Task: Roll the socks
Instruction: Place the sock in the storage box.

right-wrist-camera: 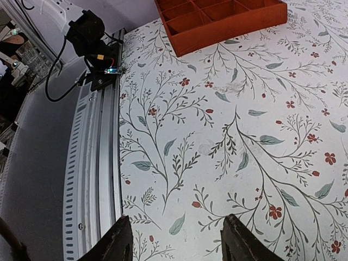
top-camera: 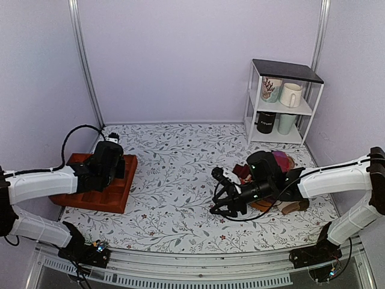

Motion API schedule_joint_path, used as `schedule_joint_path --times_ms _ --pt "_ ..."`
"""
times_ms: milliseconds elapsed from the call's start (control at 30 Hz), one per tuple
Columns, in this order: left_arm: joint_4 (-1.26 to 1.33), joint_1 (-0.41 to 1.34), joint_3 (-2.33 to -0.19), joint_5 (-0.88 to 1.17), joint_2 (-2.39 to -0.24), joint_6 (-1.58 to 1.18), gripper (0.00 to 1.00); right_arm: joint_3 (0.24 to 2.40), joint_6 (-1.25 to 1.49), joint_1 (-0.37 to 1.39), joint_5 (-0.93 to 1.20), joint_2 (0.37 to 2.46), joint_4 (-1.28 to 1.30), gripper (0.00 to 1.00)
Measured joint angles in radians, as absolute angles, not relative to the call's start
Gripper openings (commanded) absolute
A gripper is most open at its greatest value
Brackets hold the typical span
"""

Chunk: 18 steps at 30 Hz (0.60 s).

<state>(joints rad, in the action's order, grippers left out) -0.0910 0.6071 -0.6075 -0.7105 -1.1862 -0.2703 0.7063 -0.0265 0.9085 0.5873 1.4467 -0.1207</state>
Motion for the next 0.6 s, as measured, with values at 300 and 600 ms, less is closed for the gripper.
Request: schedule_joint_path --times_ms 300,600 --pt "-0.27 0.521 -0.678 -0.761 -1.279 -0.442 0.0 0.668 -0.015 0.908 0.604 1.447 -0.16 0.56" --pt "-0.388 0.508 -0.719 -0.802 -1.332 -0.486 0.0 0.665 -0.015 0.908 0.627 1.447 -0.186 0.56"
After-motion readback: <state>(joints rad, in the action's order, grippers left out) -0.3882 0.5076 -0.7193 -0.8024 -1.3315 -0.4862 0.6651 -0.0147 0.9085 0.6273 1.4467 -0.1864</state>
